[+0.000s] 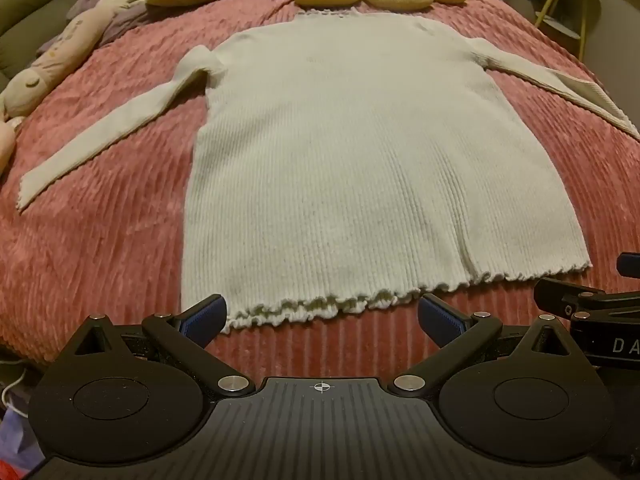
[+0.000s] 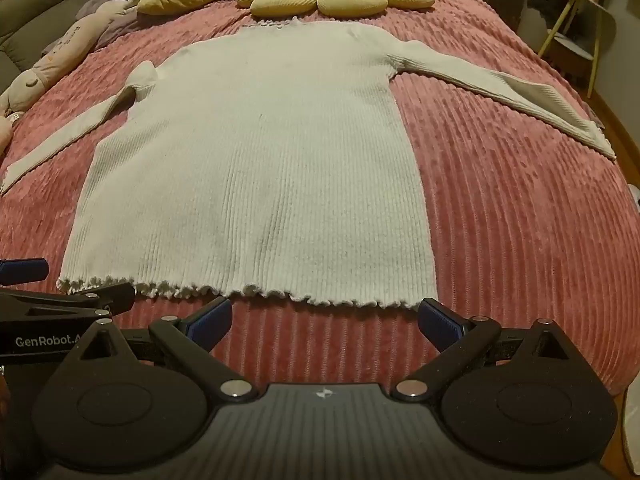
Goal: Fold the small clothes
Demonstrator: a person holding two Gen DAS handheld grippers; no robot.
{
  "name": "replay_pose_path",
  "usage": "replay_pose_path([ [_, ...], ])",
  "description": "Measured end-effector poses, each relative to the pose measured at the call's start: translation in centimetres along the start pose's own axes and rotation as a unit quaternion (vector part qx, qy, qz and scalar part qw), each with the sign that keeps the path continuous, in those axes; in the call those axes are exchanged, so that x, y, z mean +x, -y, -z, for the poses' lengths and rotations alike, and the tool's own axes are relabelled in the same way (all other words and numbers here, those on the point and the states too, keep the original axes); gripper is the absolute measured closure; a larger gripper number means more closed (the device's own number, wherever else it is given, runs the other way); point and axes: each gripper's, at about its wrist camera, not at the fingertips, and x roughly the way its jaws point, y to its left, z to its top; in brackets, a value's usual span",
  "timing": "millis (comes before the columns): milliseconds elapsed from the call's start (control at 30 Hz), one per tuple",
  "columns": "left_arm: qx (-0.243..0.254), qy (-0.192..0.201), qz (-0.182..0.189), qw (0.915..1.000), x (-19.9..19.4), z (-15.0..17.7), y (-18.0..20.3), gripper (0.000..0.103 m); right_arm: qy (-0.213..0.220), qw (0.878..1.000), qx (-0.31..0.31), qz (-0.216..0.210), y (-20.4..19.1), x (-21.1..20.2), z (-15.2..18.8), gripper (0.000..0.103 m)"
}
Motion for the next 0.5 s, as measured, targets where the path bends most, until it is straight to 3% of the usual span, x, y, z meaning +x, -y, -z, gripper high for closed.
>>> replay_pose_path([
  [500,-0.001,0.011,0.004,0.9999,-0.37,-0.27,0.2,0.0,0.008,1.0,0.0,-0.002,-0.03,-0.29,-0.14,0.004],
])
